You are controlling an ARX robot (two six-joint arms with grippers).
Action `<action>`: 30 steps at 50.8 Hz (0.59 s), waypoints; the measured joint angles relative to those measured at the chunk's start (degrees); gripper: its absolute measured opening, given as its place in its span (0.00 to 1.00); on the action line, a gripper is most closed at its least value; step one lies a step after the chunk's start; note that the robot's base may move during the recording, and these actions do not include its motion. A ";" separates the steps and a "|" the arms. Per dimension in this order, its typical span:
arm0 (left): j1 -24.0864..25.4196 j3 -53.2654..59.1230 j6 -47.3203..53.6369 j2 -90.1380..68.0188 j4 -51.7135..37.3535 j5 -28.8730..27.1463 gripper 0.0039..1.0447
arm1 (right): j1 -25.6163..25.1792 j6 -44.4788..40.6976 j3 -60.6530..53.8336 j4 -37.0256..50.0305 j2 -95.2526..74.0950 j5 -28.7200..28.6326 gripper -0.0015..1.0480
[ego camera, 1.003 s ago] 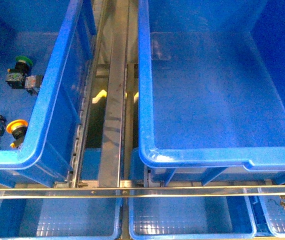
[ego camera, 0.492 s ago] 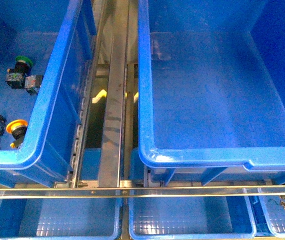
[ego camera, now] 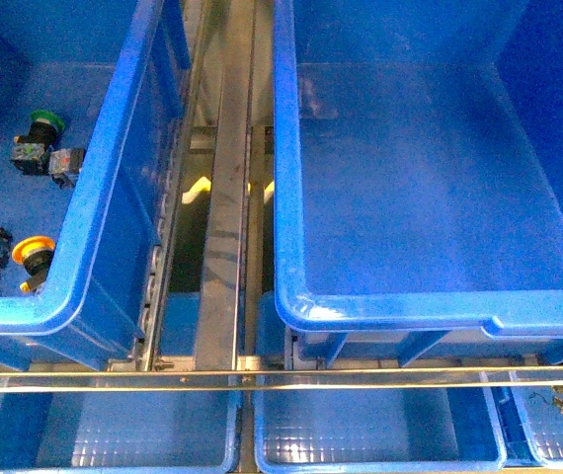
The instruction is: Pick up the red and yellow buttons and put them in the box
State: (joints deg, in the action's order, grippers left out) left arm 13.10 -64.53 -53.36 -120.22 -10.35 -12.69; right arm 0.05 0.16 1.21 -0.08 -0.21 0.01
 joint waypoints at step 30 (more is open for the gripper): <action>10.67 23.23 1.81 33.99 4.44 30.34 0.32 | 0.00 0.00 0.00 0.00 0.02 0.00 0.94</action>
State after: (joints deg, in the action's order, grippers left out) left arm 23.77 -41.30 -51.55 -86.24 -5.91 17.65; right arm 0.05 0.16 1.21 -0.08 -0.19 0.01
